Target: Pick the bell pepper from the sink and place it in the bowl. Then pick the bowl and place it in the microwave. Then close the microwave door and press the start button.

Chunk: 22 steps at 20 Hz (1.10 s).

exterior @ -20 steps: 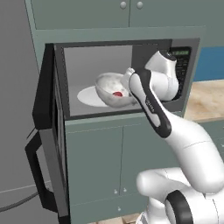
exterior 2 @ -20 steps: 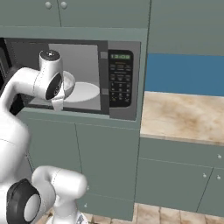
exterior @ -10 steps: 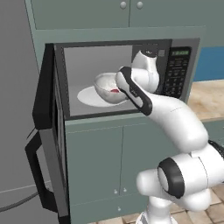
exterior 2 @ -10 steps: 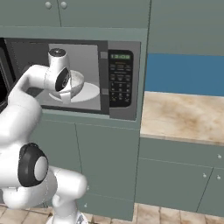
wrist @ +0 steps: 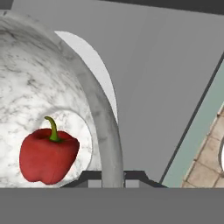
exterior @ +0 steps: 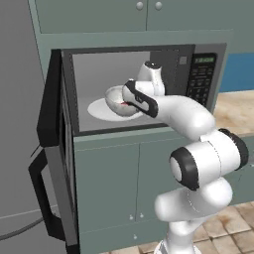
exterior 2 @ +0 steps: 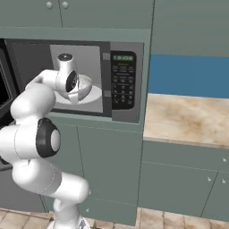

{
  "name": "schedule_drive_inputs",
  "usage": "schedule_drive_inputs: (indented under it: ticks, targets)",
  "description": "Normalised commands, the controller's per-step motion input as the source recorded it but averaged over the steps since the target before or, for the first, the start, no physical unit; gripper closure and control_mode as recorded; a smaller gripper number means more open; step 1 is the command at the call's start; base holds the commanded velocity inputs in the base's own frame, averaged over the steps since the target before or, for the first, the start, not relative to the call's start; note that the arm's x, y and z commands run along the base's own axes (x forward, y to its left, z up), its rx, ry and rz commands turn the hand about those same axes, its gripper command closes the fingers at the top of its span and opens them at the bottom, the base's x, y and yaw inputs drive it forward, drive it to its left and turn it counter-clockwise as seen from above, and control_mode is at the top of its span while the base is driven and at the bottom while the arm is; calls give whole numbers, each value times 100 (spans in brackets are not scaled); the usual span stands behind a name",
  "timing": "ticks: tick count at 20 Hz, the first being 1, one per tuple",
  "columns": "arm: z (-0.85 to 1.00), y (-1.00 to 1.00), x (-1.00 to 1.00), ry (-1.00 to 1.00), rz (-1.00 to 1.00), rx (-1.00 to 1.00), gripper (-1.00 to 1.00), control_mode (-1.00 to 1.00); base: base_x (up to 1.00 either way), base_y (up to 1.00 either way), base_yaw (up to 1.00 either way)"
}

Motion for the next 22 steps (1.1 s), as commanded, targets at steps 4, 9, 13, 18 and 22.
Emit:
schedule_drive_inputs:
  ticks: [4, 9, 13, 18, 22]
  targets:
    - [-31, 10, 59, 2, 0, 0, 100, -100, 0, 0, 0]
    - [-25, 14, 49, 0, 0, 0, 100, -100, 0, 0, 0]
    - [-28, 22, 2, 0, 0, -1, -100, -100, 0, 0, 0]
    - [0, 14, -67, -4, -5, 0, -100, -100, 0, 0, 0]
    - [0, 0, -100, -9, -7, 0, -100, -100, 0, 0, 0]
